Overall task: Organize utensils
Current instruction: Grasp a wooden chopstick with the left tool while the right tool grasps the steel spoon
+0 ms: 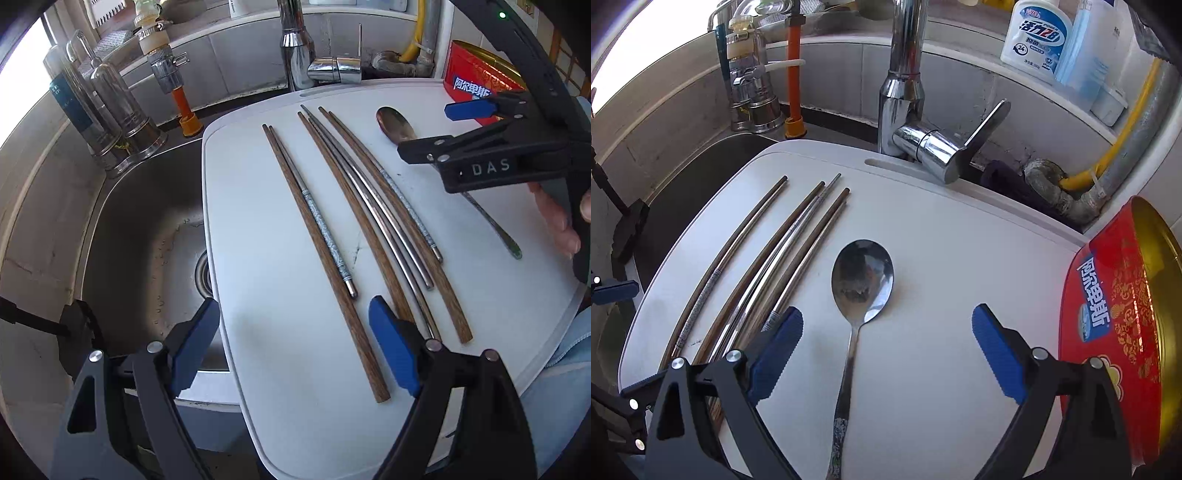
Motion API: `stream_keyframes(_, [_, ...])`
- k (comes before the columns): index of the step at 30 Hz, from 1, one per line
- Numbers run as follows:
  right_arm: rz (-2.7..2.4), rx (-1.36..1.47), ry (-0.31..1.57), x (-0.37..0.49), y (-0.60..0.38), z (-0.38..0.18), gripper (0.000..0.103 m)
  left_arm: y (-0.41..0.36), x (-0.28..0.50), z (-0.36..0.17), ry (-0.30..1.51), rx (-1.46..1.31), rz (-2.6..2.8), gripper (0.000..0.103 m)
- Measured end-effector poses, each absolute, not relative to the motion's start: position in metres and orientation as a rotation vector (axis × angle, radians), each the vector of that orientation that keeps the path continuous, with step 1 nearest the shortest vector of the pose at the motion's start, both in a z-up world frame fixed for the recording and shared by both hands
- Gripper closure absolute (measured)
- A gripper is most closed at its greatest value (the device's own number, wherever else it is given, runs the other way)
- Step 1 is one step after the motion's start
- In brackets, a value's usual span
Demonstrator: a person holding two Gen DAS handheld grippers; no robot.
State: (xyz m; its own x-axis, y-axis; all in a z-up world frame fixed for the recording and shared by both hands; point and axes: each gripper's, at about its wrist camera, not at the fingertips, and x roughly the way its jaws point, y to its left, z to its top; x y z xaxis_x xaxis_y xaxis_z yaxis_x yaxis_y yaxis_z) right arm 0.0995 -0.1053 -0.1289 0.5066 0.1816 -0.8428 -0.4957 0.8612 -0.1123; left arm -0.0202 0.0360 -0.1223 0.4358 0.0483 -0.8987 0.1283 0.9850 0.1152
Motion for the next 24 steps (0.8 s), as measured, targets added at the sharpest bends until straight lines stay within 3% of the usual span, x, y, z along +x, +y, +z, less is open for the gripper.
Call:
stream_keyframes(4, [0.398, -0.353, 0.961, 0.112, -0.097, -0.14, 0.009, 0.038, -0.021, -0.123, 1.113, 0.152, -0.061, 0.022])
stream_keyframes(6, [0.427, -0.321, 0.949, 0.111, -0.097, -0.142, 0.009, 0.039, -0.023, -0.122, 1.111, 0.097, -0.113, 0.038])
stream_keyframes(7, [0.44, -0.3, 0.955, 0.112, -0.099, -0.143, 0.01, 0.041, -0.025, -0.121, 1.106, 0.057, -0.143, 0.056])
stream_keyframes(8, [0.442, -0.269, 0.967, 0.113, -0.101, -0.143, 0.012, 0.042, -0.025, -0.121, 1.099, 0.053, -0.135, 0.066])
stream_keyframes(9, [0.437, -0.272, 0.964, 0.113, -0.101, -0.142, 0.016, 0.042, -0.026, -0.121, 1.095, 0.056, -0.125, 0.071])
stream_keyframes(10, [0.448, -0.272, 0.959, 0.112, -0.101, -0.139, 0.036, 0.044, -0.025, -0.121, 1.096, 0.036, -0.128, 0.088])
stream_keyframes(11, [0.454, -0.271, 0.95, 0.111, -0.1, -0.136, 0.065, 0.047, -0.023, -0.12, 1.101, 0.0, -0.126, 0.095])
stream_keyframes(24, [0.43, -0.185, 0.982, 0.111, -0.114, -0.126, 0.066, 0.055, -0.023, -0.117, 1.076, -0.118, -0.093, 0.097])
